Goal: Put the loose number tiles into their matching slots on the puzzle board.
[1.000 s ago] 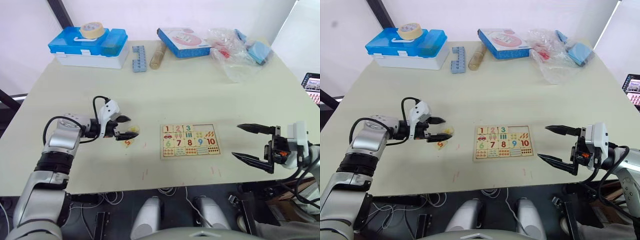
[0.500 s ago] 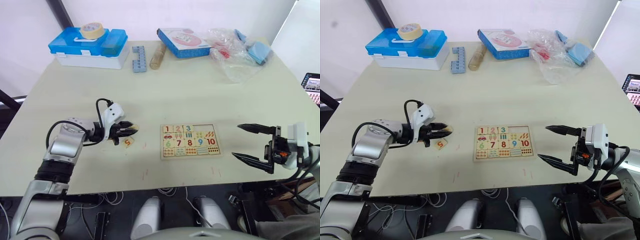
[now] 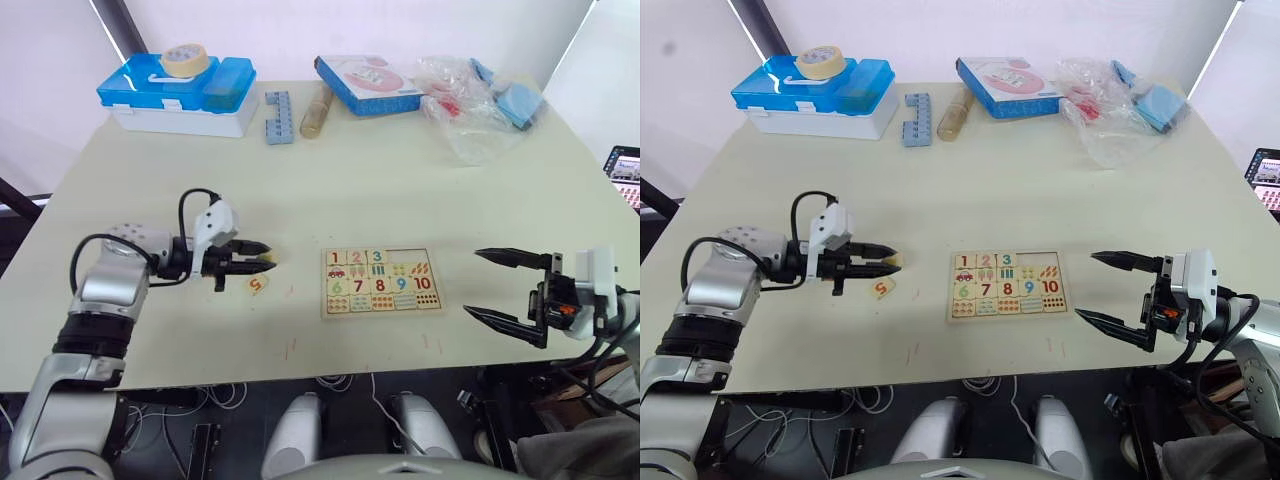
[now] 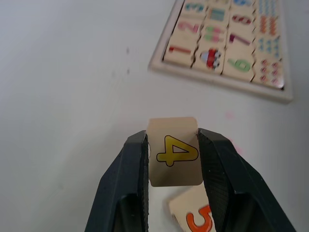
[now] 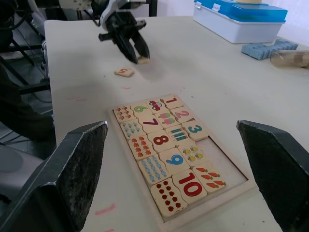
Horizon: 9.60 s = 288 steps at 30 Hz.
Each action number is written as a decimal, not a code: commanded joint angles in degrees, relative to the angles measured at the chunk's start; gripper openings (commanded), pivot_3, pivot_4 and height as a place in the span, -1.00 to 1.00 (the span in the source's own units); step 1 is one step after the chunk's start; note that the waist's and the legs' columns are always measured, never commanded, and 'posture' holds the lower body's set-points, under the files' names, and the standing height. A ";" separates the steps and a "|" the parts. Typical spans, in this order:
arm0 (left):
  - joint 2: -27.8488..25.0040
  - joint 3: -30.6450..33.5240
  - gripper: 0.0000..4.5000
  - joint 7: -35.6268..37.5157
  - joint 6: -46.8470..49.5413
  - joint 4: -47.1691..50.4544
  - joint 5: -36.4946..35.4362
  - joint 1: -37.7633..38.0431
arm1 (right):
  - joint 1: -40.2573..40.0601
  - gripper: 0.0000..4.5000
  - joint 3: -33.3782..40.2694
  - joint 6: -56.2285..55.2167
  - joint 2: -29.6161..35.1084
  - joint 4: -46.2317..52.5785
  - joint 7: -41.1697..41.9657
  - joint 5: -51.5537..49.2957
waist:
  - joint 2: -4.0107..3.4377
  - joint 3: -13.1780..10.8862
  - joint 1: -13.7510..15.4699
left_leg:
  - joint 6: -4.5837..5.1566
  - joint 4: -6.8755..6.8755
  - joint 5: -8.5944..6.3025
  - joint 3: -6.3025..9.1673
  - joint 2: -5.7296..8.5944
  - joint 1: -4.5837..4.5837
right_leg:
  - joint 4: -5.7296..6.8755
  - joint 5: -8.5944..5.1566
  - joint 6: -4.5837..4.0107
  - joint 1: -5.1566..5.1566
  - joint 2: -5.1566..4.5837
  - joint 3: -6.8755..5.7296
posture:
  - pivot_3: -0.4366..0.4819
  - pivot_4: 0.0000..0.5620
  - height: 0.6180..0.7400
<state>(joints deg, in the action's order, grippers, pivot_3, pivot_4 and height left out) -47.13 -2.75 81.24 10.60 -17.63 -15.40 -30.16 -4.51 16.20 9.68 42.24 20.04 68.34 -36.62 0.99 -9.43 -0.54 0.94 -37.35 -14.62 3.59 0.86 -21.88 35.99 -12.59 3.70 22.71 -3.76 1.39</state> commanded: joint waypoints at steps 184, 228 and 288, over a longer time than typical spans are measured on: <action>12.25 -12.73 0.52 -162.44 34.61 58.97 -77.74 24.29 | 10.48 1.00 5.06 10.67 10.86 -9.40 18.08 -11.04 | -0.40 0.06 2.50 | 0.20 -0.34 -0.11 -0.19 0.32 0.12 | -0.06 -0.01 -0.08 -0.28 -0.23 0.24 | -0.05 -0.47 1.00; 2.02 -10.63 -0.33 -145.22 40.68 60.65 -67.86 30.04 | 6.98 1.00 5.65 10.00 8.83 -6.09 15.73 -11.61 | -0.42 0.07 2.82 | 0.18 -0.31 -0.11 -0.19 0.22 0.10 | -0.10 -0.02 -0.08 -0.27 -0.26 0.22 | -0.05 -0.47 1.00; 37.04 -45.10 -0.59 -7.40 31.29 -23.64 18.70 -53.05 | -2.76 1.00 8.55 -8.58 -0.23 -6.41 4.14 -0.36 | -0.29 -0.30 1.30 | 0.17 -0.11 -0.07 0.22 0.43 -0.63 | -0.14 -0.12 0.47 0.33 0.02 0.08 | -0.05 -0.47 1.00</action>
<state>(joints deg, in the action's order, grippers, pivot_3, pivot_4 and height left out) -11.13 -49.63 73.63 42.90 -40.63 2.10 -82.24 -6.99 23.54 2.18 42.22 12.41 72.97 -36.58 0.70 -9.72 0.76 1.11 -37.46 -14.69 3.81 1.29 -22.52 35.85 -12.71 4.17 23.05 -3.74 1.47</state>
